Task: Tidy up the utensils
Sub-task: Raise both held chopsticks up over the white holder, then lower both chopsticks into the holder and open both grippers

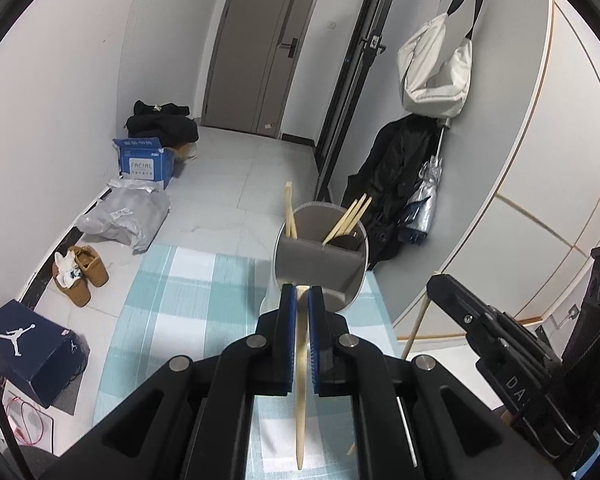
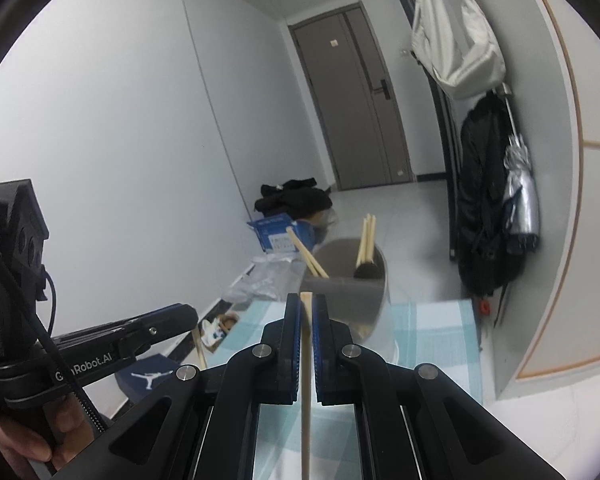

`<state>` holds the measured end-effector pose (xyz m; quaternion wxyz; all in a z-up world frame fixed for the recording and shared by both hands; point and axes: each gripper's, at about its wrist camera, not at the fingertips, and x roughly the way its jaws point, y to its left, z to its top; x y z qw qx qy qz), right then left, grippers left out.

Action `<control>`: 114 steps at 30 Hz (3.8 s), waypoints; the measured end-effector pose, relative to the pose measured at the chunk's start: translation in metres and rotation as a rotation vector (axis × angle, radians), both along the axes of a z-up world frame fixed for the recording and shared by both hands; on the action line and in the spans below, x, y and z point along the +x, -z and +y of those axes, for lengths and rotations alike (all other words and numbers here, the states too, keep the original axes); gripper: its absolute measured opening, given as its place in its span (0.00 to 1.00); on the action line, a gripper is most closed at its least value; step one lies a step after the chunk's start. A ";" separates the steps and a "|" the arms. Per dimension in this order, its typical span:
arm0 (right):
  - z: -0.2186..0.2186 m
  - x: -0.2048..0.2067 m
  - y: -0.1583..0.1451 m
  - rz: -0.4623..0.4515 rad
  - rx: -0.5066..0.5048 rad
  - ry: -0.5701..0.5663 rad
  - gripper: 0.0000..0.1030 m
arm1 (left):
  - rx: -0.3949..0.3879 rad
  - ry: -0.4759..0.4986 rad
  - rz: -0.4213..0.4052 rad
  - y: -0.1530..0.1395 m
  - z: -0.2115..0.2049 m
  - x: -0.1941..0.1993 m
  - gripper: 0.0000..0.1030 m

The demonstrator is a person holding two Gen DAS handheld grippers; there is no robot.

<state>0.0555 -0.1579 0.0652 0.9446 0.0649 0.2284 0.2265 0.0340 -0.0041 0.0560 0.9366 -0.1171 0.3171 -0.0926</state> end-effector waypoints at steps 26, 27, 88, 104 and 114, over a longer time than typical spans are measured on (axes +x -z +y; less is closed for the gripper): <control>-0.002 0.122 -0.095 -0.121 0.096 -0.006 0.05 | -0.174 -0.083 -0.132 -0.062 0.019 0.098 0.02; -0.002 0.128 -0.098 -0.127 0.098 -0.005 0.05 | -0.181 -0.088 -0.135 -0.062 0.020 0.102 0.02; 0.016 0.156 0.019 0.074 -0.029 -0.119 0.04 | -0.098 0.181 -0.042 0.011 0.002 0.110 0.02; -0.028 0.101 0.005 0.091 0.001 -0.010 0.11 | -0.042 -0.008 -0.003 -0.003 0.015 0.078 0.40; -0.022 0.052 -0.026 0.007 -0.012 -0.005 0.45 | -0.012 -0.074 -0.130 -0.033 0.023 0.034 0.77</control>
